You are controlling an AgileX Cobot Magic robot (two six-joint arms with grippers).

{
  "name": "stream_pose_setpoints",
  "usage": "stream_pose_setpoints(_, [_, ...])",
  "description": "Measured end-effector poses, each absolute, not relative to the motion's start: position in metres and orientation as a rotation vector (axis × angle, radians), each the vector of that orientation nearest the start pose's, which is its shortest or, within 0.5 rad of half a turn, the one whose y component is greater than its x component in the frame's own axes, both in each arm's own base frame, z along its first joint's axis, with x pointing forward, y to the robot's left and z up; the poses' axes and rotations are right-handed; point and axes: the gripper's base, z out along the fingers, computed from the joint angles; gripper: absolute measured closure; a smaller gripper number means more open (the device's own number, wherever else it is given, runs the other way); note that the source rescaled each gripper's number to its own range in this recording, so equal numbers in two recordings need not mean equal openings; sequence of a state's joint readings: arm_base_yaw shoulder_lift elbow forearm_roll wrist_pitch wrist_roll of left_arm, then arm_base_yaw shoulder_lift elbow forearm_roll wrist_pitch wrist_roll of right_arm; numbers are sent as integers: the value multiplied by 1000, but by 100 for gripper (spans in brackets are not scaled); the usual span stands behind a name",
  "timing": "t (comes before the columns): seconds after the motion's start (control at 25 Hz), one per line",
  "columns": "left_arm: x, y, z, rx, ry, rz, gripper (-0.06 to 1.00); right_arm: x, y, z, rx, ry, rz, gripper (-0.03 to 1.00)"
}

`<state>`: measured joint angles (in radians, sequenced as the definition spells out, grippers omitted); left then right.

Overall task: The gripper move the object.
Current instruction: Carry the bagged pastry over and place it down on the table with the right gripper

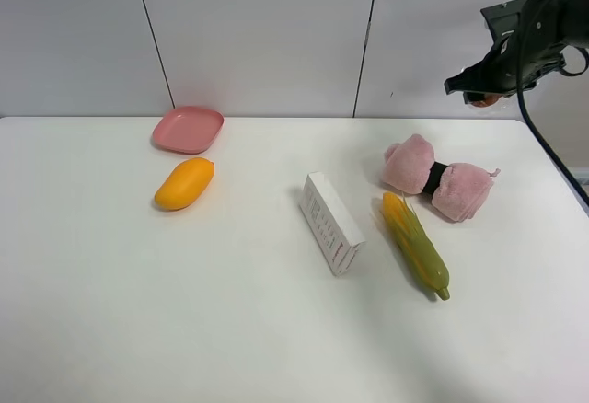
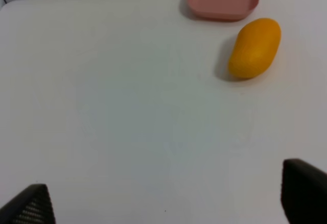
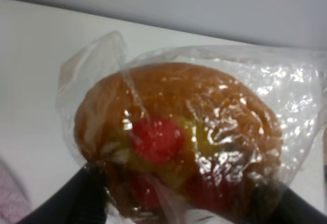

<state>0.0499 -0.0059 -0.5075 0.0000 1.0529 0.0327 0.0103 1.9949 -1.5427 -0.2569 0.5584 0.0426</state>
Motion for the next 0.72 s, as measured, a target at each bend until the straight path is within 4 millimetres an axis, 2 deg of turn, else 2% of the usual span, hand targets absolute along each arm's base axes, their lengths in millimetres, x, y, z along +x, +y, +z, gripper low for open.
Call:
stream_pose_setpoints(0.32, [-6,0,280,-17,2023,52,-6,464,-6,159,-167,2560,-209,96])
stream_pose_setpoints(0.72, [-6,0,280,-17,2023,52,-6,465,-5,130,-89,2628,-161,96])
